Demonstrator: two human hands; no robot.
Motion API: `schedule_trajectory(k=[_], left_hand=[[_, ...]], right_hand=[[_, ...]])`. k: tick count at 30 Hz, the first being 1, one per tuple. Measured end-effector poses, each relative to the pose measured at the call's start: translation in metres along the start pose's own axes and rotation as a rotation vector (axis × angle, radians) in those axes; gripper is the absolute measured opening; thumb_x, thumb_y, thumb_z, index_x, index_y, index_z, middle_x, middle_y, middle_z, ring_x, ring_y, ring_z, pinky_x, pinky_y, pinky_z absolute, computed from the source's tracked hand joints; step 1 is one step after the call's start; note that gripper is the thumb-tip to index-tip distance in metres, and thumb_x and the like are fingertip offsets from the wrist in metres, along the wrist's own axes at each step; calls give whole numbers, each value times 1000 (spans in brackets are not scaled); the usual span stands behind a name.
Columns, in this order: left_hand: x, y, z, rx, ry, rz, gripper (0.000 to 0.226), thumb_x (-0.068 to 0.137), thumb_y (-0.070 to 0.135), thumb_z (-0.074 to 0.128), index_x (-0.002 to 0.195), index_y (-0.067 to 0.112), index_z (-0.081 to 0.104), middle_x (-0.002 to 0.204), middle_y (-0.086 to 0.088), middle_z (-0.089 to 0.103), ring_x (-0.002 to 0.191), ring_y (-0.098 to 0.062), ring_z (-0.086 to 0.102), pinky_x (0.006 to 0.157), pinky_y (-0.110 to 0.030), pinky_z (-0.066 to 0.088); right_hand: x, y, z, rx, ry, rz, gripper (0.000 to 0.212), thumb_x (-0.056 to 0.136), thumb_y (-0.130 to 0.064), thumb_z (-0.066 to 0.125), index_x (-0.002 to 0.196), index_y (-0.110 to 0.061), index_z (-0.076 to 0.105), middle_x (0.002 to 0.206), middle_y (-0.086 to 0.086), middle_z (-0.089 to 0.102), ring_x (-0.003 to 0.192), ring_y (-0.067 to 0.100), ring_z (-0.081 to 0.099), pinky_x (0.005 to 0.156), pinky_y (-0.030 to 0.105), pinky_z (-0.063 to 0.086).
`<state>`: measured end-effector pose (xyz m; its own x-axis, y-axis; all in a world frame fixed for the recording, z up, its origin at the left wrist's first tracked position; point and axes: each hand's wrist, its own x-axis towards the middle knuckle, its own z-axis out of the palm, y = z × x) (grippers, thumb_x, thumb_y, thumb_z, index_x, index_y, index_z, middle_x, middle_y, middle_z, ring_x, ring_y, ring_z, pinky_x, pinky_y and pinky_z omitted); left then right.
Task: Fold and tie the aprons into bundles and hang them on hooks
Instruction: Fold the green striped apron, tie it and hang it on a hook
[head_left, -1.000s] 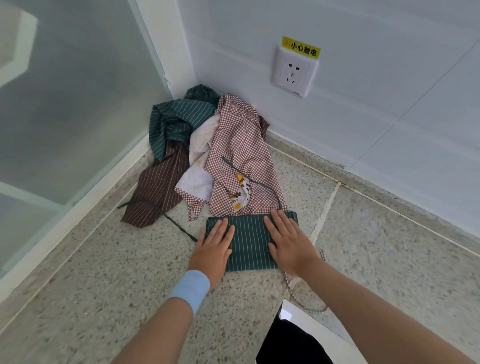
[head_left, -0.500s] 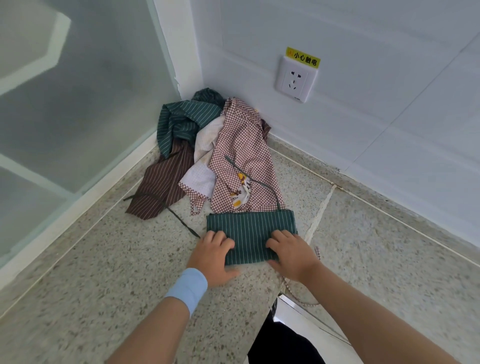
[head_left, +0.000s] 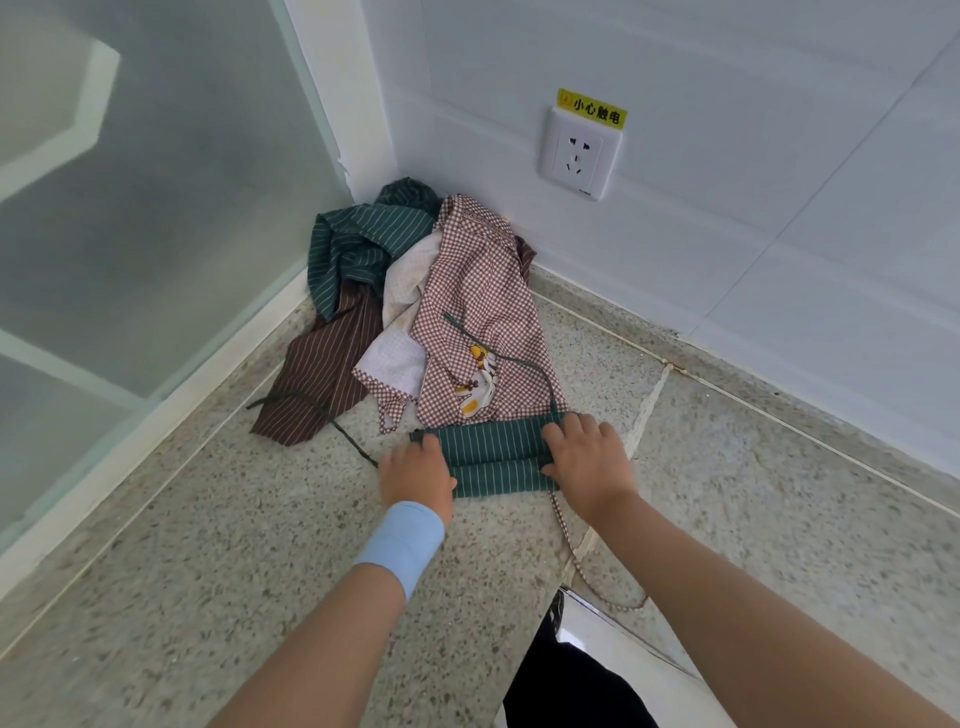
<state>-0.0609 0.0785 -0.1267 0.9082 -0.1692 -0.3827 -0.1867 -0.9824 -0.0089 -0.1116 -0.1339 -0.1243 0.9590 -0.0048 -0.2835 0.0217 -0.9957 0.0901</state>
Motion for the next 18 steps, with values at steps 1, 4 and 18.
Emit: schedule_trajectory(k=[1,4,18], left_hand=[[-4,10,-2,51,80,40,32,89,23,61,118,17,47,110,-3,57,104,-23,51,91,-36,41],[-14,37,7,137,122,332,34,85,7,57,117,16,51,113,-5,50,108,-26,45,87,-37,38],[8,7,31,-41,133,427,36,77,17,79,106,17,58,101,0,54,89,-19,50,65,-31,50]], right_hand=[[0,-4,-3,-36,24,-35,32,90,-26,63,114,-18,43,109,5,47,98,23,48,84,35,44],[0,-13,0,-29,-13,-127,43,82,-7,62,118,-17,41,112,7,45,100,24,47,81,34,42],[2,10,21,140,41,-103,29,92,-36,47,115,-20,53,112,-1,52,102,22,48,93,39,43]])
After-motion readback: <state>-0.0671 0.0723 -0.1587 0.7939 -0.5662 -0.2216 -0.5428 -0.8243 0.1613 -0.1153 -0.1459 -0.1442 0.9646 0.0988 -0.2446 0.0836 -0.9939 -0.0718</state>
